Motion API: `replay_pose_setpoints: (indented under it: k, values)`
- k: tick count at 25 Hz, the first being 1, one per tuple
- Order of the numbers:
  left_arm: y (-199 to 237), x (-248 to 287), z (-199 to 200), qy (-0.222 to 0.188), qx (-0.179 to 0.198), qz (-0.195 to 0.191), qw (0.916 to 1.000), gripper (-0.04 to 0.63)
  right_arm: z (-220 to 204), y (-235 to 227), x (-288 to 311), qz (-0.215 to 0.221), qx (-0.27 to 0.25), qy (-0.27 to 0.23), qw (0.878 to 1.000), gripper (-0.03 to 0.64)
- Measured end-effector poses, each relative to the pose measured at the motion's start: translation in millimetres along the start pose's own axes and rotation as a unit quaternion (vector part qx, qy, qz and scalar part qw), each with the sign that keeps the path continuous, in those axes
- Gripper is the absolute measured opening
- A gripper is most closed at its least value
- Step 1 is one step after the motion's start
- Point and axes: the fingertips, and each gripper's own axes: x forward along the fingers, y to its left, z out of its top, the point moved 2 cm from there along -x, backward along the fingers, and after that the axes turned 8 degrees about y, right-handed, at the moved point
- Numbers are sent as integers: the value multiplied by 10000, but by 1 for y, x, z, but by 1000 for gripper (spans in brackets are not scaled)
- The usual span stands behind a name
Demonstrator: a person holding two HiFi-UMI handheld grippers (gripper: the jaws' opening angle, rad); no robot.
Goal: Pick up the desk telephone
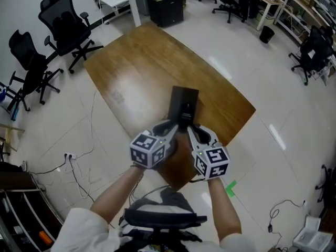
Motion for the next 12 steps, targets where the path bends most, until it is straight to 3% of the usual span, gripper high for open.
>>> replay_pose_setpoints:
  k: [4, 6, 7, 12]
  values:
    - [20, 18, -3, 162, -27, 15, 9999, 103, -7, -13, 16, 85, 131, 172, 9997, 74]
    - [30, 30, -8, 310, -149, -101, 9994, 206, -13, -22, 25, 162, 271, 299, 9991, 121]
    - [35, 36, -11, 374, -214, -142, 9990, 218, -17, -26, 29, 188, 329, 364, 9986, 121]
    - [65, 57, -23, 604, -369, -128, 9974, 218, -30, -48, 49, 368, 594, 631, 9956, 123]
